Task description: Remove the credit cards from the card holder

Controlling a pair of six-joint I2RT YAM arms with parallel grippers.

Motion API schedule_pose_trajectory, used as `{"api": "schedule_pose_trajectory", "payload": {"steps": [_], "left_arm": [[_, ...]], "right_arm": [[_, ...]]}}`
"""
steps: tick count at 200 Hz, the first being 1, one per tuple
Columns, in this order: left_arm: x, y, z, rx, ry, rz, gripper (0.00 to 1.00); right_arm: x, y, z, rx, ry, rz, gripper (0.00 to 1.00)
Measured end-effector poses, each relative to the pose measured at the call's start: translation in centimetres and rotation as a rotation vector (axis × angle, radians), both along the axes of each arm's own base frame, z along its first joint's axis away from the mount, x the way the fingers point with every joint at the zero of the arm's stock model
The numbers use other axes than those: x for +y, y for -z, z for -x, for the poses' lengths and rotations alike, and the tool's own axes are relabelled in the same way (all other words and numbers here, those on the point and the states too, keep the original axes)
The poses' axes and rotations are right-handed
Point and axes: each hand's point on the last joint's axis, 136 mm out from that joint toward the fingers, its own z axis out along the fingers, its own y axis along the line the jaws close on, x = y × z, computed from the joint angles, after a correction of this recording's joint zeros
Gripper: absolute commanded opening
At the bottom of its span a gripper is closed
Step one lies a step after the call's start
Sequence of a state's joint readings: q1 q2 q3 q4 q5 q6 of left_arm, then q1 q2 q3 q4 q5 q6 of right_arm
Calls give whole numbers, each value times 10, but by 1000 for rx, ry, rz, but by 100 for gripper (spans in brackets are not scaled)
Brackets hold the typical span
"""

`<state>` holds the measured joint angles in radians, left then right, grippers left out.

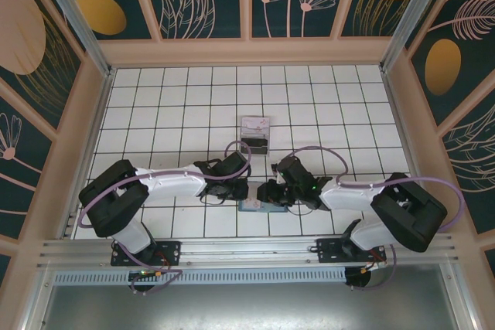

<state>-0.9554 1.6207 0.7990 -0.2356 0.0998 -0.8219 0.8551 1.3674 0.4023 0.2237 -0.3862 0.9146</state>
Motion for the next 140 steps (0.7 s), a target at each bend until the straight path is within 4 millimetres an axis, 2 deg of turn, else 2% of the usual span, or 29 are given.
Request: {"api": "schedule_pose_trajectory", "payload": {"steps": [140], "left_arm": [[-1, 0, 0, 0, 1, 0, 16]], "right_arm": [[2, 5, 2, 32, 11, -43, 26]]}}
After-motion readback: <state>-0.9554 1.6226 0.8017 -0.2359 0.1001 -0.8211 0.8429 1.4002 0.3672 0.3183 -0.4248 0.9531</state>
